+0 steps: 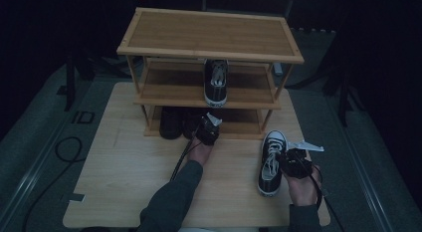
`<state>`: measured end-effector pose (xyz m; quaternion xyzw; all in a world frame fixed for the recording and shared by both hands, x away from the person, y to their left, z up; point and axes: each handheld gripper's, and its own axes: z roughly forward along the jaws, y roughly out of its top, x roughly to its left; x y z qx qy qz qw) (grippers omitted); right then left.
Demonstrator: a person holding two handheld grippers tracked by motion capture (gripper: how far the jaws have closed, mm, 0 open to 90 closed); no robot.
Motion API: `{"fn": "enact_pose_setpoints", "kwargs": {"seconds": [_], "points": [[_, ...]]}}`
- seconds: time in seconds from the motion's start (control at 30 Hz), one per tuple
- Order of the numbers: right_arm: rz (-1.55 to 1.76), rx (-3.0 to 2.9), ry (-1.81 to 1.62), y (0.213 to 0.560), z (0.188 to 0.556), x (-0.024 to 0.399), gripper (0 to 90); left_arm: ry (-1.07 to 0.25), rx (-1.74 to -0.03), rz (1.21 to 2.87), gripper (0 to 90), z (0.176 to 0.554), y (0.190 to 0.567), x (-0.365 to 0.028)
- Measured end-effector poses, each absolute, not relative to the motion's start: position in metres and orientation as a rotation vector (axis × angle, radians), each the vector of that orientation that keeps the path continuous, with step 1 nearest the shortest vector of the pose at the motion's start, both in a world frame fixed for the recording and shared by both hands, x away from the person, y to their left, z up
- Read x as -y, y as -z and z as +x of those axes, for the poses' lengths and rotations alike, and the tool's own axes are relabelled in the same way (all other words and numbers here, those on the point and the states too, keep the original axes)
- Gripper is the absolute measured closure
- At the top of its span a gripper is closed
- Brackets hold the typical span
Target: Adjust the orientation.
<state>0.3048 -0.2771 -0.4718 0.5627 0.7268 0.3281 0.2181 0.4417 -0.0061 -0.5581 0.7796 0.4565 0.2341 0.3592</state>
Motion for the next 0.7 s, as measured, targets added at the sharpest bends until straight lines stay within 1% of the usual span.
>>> {"fn": "enact_pose_setpoints", "kwargs": {"seconds": [0.27, 0.53, 0.7], "points": [[1.426, -2.112, -1.001, 0.460, 0.299, 0.260, 86.2, -0.605, -1.177, 2.011, 90.0, 0.442, 0.558, 0.006], [1.297, -2.245, -1.002, 0.471, 0.302, 0.241, 86.1, -0.603, -1.177, 2.011, 90.0, 0.442, 0.558, 0.006], [1.278, -2.285, -0.993, 0.478, 0.303, 0.243, 85.9, -0.603, -1.176, 2.012, 90.0, 0.442, 0.558, 0.006]]}}
